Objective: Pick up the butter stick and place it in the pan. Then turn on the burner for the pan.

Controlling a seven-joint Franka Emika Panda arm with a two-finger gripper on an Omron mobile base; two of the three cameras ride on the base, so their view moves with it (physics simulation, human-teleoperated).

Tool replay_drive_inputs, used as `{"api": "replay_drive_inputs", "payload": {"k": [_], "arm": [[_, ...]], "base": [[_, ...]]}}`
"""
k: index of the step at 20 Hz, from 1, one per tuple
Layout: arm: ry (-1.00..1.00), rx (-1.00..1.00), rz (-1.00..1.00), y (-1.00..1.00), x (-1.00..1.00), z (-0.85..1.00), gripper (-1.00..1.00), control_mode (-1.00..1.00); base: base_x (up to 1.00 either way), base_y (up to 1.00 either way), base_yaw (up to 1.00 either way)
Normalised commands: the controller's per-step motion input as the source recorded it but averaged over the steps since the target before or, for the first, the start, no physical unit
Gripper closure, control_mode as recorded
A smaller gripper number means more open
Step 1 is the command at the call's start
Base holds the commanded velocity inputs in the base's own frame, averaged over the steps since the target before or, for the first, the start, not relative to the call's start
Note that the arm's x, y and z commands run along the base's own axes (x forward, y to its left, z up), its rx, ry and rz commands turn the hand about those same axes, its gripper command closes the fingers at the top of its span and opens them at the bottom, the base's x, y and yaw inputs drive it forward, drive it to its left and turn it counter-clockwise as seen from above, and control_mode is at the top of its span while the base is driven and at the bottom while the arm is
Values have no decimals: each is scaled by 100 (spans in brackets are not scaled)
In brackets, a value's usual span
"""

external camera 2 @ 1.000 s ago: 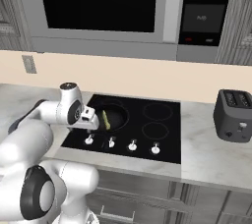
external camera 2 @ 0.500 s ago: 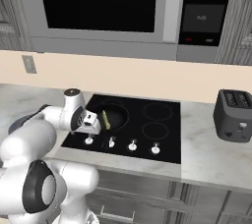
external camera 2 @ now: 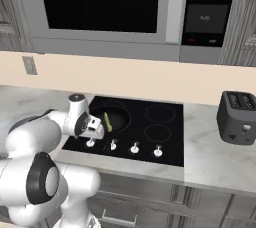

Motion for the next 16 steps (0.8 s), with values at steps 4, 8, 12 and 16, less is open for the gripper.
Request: {"api": "replay_drive_inputs", "payload": {"k": [4,8,12,16], "arm": [[0,0,0,-4,3,-22,-100,-100],[0,0,0,-2,3,-18,-100,-100],[0,0,0,0,17,-5,-100,-100],[0,0,0,0,18,0,-100,-100]], "base": [[0,0,0],[0,0,0],[0,0,0],[0,0,0]]}}
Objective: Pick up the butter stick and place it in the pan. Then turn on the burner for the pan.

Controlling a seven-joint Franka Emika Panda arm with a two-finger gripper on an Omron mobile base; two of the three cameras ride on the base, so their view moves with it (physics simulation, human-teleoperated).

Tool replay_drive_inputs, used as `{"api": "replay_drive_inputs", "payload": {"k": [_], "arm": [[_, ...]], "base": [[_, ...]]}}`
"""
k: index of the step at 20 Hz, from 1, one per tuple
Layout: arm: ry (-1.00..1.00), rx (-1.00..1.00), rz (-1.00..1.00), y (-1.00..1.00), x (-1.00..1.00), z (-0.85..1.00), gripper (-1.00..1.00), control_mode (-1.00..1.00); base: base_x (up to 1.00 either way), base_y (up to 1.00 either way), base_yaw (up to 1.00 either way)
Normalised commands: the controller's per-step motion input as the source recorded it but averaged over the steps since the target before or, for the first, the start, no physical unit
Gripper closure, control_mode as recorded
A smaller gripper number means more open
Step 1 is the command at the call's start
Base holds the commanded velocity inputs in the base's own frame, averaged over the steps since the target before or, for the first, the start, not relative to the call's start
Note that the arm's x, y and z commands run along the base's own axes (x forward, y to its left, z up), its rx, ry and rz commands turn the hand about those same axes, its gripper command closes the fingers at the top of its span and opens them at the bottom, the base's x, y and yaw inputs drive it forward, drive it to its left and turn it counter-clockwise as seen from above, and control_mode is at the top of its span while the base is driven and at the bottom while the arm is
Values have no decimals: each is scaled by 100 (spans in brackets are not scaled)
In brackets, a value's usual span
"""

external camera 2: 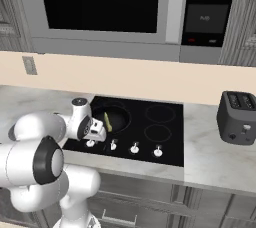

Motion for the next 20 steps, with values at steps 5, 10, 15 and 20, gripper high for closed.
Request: {"api": "replay_drive_inputs", "payload": {"k": [5,10,15,20], "arm": [[0,0,0,0,14,-1,-100,-100],[0,0,0,0,2,-13,-100,-100],[0,0,0,0,0,-15,-100,-100],[0,0,0,-9,0,-8,-100,-100]], "base": [[0,0,0],[0,0,0],[0,0,0],[0,0,0]]}}
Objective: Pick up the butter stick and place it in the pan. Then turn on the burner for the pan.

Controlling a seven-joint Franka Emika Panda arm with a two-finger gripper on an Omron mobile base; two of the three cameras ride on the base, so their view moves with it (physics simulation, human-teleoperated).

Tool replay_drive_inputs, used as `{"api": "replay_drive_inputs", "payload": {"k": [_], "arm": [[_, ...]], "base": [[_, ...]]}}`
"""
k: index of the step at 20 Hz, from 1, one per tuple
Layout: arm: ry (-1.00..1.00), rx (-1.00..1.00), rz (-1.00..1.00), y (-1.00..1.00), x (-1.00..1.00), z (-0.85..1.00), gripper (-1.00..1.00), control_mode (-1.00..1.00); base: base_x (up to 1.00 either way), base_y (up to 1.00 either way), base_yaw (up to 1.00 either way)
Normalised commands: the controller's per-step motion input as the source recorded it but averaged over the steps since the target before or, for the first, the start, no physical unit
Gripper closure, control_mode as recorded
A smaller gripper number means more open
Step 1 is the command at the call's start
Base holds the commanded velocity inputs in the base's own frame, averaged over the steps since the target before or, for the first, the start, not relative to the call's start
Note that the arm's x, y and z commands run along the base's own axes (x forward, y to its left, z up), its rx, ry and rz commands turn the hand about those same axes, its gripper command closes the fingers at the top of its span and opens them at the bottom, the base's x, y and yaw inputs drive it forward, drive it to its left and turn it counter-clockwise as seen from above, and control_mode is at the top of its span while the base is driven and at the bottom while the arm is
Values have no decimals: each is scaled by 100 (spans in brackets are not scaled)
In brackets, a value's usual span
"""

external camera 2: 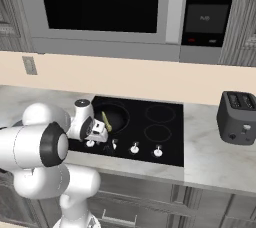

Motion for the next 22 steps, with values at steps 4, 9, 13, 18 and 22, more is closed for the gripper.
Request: {"api": "replay_drive_inputs", "payload": {"k": [4,9,13,18,22], "arm": [[0,0,0,-18,0,-2,-100,-100],[0,0,0,-3,0,0,-100,-100],[-3,0,0,0,-4,0,-100,-100],[-6,0,0,0,-16,0,-100,-100],[-4,0,0,0,-18,0,-100,-100]], "base": [[0,0,0],[0,0,0],[0,0,0],[0,0,0],[0,0,0]]}}
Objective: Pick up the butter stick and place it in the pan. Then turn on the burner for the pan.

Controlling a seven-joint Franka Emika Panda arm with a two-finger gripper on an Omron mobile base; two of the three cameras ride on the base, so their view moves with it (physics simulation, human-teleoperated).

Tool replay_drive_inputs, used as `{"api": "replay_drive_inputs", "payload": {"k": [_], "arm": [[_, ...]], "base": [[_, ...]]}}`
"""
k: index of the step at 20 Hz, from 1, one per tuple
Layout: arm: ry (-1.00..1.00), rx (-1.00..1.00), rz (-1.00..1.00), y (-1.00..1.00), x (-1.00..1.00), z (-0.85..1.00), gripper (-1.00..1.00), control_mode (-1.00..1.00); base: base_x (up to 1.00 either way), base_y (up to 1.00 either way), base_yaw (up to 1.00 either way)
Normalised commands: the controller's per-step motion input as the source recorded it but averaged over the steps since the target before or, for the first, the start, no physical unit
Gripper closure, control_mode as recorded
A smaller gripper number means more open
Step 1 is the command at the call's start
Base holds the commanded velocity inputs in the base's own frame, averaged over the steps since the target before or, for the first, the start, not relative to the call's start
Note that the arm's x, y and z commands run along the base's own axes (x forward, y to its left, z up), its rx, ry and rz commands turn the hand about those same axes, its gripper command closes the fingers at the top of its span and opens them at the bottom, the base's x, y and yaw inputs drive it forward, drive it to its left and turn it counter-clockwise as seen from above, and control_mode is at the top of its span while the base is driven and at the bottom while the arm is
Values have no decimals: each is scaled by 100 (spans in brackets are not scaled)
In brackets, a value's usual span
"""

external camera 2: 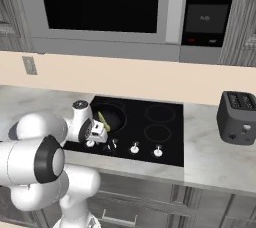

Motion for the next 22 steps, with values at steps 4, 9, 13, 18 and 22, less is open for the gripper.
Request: {"api": "replay_drive_inputs", "payload": {"k": [4,9,13,18,22], "arm": [[-1,0,0,-1,-2,0,-100,-100],[0,0,0,-4,0,-5,-100,-100],[0,0,0,-5,0,-14,-100,-100],[0,0,-1,0,0,-11,-100,-100],[0,0,-1,0,0,-11,-100,-100]], "base": [[0,0,0],[0,0,0],[0,0,0],[0,0,0],[0,0,0]]}}
